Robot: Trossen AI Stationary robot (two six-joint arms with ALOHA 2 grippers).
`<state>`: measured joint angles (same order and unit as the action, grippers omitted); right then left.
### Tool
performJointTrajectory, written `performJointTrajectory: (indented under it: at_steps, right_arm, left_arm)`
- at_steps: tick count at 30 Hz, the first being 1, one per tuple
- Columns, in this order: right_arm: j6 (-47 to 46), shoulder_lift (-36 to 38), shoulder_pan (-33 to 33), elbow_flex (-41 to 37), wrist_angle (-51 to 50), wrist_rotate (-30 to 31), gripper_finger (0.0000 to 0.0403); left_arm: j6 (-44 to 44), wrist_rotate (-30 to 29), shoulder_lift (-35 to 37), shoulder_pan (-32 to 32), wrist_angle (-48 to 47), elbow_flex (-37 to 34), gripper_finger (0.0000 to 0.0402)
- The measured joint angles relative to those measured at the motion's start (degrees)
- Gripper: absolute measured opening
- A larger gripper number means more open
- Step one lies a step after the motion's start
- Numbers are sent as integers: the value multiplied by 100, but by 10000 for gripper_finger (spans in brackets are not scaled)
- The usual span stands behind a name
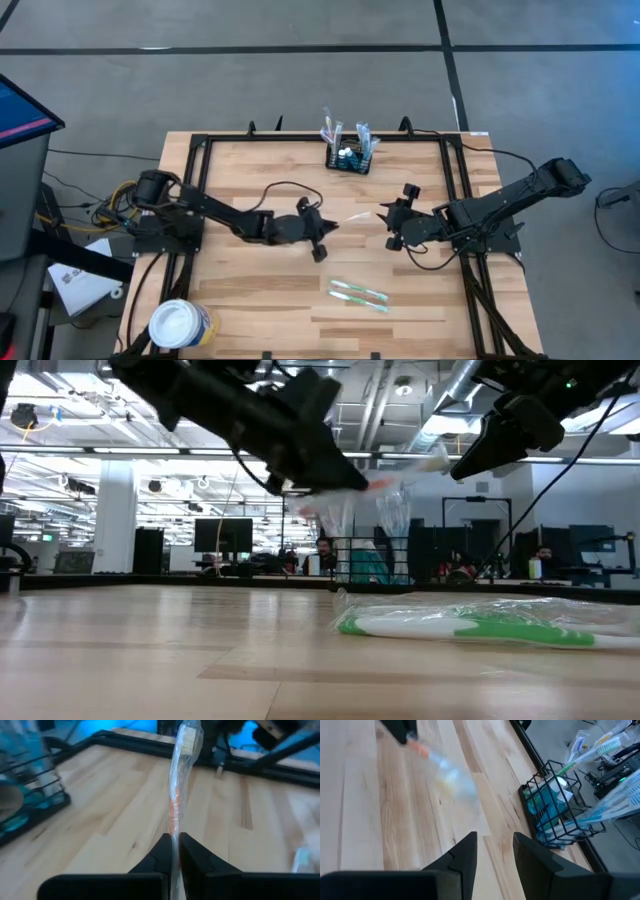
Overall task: Pick & Place toothbrushing station
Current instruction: Put the orange toothbrush into the mesh organizer
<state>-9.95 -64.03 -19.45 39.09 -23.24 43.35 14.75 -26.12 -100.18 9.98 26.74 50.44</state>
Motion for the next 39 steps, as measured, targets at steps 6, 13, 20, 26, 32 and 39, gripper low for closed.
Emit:
performJointTrajectory:
  at_steps: [6,13,20,26,32,39]
  right_arm:
    - [1,0,0,0,41,0,117]
    - [140,2,-1,0,405,-8,117]
    - [829,0,0,0,1407,-614,117]
    - [1328,2,3,0,2220,-780,117]
    - [1649,2,-2,0,3009,-1356,117]
    - [2037,2,7,0,3684,-1355,117]
  left_arm:
    - [68,-353,378,0,259,-499,7]
    - [-427,-427,543,-4,1249,-684,7]
    - [-849,-374,539,-31,1820,-684,7]
    - [-1177,1,537,-60,2555,-684,7]
    - [-1344,443,537,-176,3111,-684,7]
    - [-1351,1034,535,-307,3589,-684,7]
